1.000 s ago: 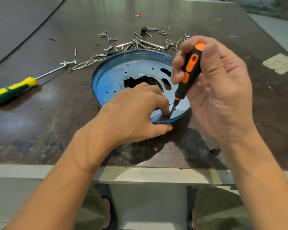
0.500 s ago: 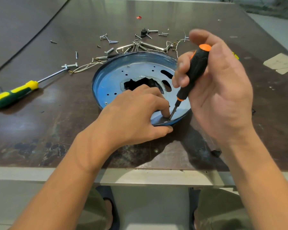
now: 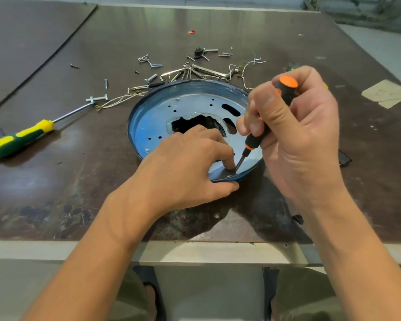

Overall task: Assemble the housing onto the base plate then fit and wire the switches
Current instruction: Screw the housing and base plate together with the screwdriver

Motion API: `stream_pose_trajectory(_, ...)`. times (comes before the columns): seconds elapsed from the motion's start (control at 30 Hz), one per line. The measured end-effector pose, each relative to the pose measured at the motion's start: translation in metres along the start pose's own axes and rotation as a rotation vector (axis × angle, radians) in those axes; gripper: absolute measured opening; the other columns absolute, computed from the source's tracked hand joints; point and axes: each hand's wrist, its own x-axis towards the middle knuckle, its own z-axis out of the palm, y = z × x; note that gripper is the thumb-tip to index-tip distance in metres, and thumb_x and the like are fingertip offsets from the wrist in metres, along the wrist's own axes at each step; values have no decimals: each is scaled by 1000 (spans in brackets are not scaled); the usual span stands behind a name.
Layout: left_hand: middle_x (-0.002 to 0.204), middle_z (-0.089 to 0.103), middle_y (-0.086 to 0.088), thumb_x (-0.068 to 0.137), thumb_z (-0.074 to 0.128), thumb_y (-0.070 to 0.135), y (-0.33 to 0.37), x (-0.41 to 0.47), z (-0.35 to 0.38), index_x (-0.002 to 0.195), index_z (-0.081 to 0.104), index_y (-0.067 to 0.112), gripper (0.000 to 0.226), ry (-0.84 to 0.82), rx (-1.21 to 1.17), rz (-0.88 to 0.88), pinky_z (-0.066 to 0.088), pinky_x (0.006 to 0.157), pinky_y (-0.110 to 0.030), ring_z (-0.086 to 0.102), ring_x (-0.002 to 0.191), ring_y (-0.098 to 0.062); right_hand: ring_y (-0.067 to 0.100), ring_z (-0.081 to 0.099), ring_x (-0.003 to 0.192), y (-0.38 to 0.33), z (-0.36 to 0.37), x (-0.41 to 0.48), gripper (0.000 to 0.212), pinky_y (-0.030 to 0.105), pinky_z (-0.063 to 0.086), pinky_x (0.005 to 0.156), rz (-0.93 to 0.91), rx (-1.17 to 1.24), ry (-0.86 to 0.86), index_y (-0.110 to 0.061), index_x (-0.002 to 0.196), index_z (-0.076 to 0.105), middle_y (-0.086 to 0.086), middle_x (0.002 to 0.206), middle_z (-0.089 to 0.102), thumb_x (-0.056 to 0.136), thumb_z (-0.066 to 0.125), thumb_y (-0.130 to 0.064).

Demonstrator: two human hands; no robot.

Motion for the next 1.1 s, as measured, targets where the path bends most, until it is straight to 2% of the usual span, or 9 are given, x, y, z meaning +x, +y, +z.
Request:
stream_pose_trajectory(0.07,114,57,21,78,61,65,0,0,-1,96,67,41,30,1,-6,-1,47,79,-33,48,109,-5,16,47,54,-3,1,1,20,35,42,60,49,42,-56,-15,93,44,8,71,49,97,62,-24)
stream_pose_trajectory(0.13,113,58,21,78,62,64,0,0,-2,95,67,41,30,3,-14,-5,46,79,-33,48,109,-5,19,48,61,-6,-1,1,24,36,38,62,117,120,-131,-12,104,49,9,82,56,102,45,-35)
stream_pose_trajectory(0.23,109,56,22,78,62,65,0,0,-2,96,67,41,30,3,-4,-12,44,75,-31,47,106,-4,23,49,69,-6,-5,0,34,40,36,64,113,55,-164,-3,111,56,13,91,62,107,26,-20)
stream_pose_trajectory(0.37,101,49,24,79,62,65,1,0,-3,97,67,40,31,0,16,-18,36,70,-27,43,99,-1,22,63,75,-5,1,-5,5,34,50,73,63,-3,-164,-4,100,56,8,88,70,96,55,-7)
stream_pose_trajectory(0.53,112,56,22,79,62,64,2,-1,-3,96,65,42,28,-15,8,-17,43,76,-30,46,106,-3,19,55,56,-5,2,-1,28,46,43,64,23,12,-76,-13,89,45,3,69,57,88,73,-13)
stream_pose_trajectory(0.67,111,56,22,79,61,65,3,-1,-4,95,65,42,29,-9,13,-19,45,78,-30,47,106,-3,17,49,64,-6,-2,1,30,36,42,68,120,129,-130,-12,103,50,5,79,59,89,57,-37)
stream_pose_trajectory(0.77,110,57,22,78,61,66,4,-1,-5,96,66,41,30,-7,20,-22,46,78,-30,47,105,-3,18,50,73,-7,-3,-1,39,27,45,74,157,121,-166,-6,117,59,7,89,64,95,44,-34)
stream_pose_trajectory(0.93,107,54,24,78,63,65,5,-1,-5,96,67,41,30,-4,30,-29,32,73,-25,41,98,1,19,56,74,-8,3,-5,30,26,50,72,111,11,-128,-5,101,64,6,87,69,88,54,-30)
stream_pose_trajectory(1.1,111,56,23,80,61,65,5,-1,-6,99,66,41,31,-21,19,-31,42,80,-27,44,103,0,21,63,73,-6,7,-5,33,29,52,71,77,20,-61,-2,101,62,4,80,67,84,64,-30)
